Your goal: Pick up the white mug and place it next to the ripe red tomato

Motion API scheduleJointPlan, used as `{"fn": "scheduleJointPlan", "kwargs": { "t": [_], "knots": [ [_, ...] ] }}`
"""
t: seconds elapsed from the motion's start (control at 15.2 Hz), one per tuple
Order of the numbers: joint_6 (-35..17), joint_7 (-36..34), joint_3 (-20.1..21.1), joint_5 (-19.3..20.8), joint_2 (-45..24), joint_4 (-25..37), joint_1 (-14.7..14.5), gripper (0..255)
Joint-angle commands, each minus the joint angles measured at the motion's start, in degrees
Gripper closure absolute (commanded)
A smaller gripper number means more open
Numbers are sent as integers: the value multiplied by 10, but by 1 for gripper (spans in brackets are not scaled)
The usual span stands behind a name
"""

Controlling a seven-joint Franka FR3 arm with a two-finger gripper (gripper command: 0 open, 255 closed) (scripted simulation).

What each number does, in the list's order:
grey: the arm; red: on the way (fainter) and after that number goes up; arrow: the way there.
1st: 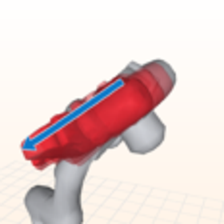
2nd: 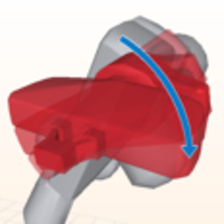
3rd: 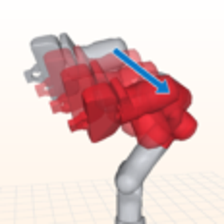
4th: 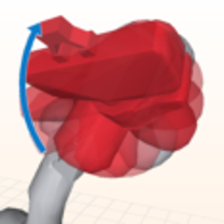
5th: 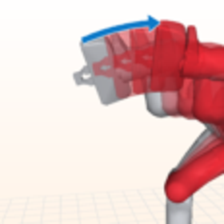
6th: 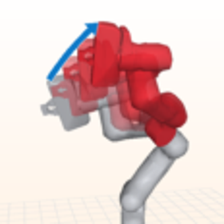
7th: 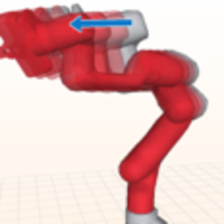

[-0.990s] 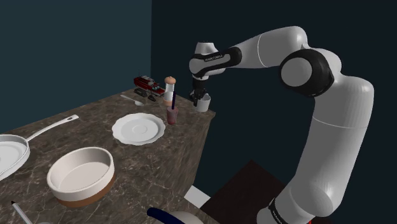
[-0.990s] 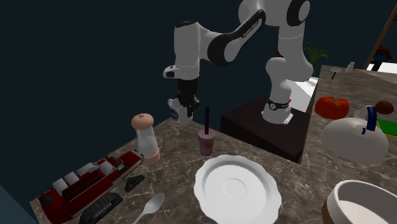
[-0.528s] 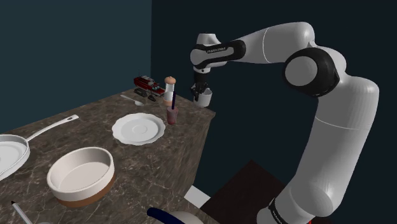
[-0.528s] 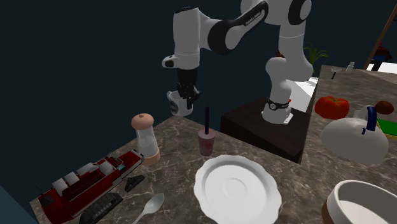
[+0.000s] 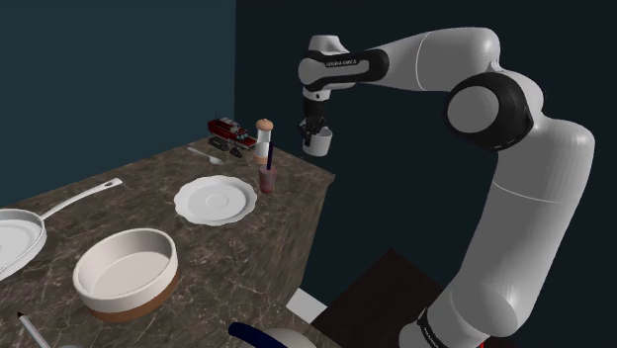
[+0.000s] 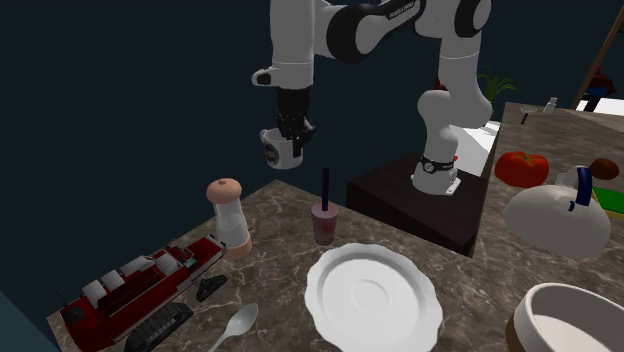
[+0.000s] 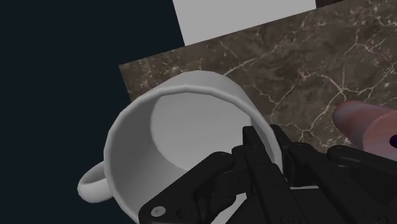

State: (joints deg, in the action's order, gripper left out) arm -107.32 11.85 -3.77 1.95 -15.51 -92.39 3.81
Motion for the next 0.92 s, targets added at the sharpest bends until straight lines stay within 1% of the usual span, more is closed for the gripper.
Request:
{"fn": "scheduleJointPlan", "kwargs": {
  "t": [0.0,0.4,0.46,0.66,0.86],
  "knots": [
    [14,0,0,0,3,10,0,255],
    [59,2,0,0,6,53,0,255],
    [59,2,0,0,6,53,0,255],
    [34,-14,5,5,78,-45,-10,255],
    [17,-30,11,10,146,-131,-19,255]
  ]
}}
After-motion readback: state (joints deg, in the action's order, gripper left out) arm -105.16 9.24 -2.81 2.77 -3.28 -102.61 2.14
